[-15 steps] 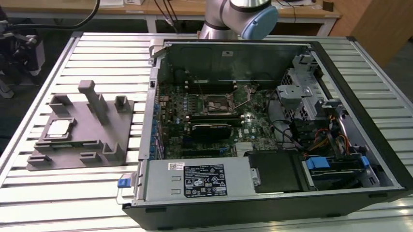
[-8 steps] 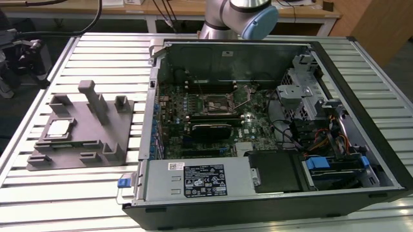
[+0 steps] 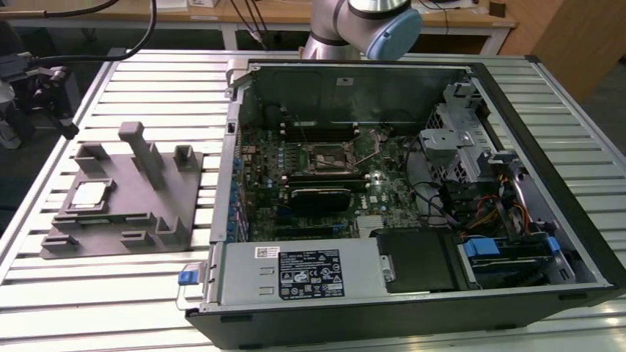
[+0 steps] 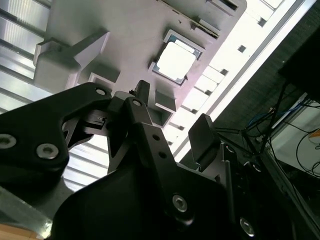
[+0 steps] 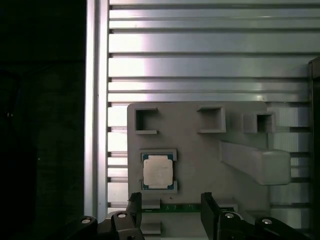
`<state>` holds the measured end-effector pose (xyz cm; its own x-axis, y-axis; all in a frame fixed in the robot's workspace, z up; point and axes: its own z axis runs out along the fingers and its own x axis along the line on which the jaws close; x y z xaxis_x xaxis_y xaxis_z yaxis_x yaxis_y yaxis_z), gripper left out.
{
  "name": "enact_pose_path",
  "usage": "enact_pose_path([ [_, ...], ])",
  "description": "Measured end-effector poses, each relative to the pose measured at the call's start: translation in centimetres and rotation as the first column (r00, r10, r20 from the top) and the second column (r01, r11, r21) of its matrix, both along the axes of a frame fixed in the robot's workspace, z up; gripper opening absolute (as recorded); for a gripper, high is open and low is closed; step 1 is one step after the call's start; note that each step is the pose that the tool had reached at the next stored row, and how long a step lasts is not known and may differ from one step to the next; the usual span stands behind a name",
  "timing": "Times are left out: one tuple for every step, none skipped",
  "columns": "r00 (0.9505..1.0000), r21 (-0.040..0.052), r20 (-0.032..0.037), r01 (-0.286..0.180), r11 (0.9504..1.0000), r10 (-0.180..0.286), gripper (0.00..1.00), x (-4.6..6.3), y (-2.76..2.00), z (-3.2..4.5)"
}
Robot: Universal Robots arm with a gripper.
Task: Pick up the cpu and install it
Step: 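Pick up the cpu and move it towards the insertion slot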
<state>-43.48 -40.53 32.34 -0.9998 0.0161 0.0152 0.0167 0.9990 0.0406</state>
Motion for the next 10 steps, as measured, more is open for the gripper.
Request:
enact_pose_path([
  [1.0,0.0003,0.0,0.0,1.0,0.0,0.59,0.0,0.0,-0.05],
  [1.0,0.001,0.0,-0.001,1.0,0.001,0.59,0.0,0.0,-0.16],
  [1.0,0.0012,0.0,-0.001,1.0,0.001,0.59,0.0,0.0,-0.21],
  [1.0,0.0015,0.0,-0.001,1.0,0.001,0.59,0.0,0.0,-0.25],
  [1.0,0.0017,0.0,-0.001,1.0,0.001,0.59,0.0,0.0,-0.3],
  [1.0,0.0019,0.0,-0.002,1.0,0.002,0.59,0.0,0.0,-0.36],
  [1.0,0.0021,0.0,-0.002,1.0,0.002,0.59,0.0,0.0,-0.42],
  [1.0,0.0024,0.0,-0.002,1.0,0.002,0.59,0.0,0.0,-0.47],
  [1.0,0.0027,0.0,-0.002,1.0,0.002,0.59,0.0,0.0,-0.52],
  [1.0,0.0028,0.0,-0.002,1.0,0.002,0.59,0.0,0.0,-0.58],
])
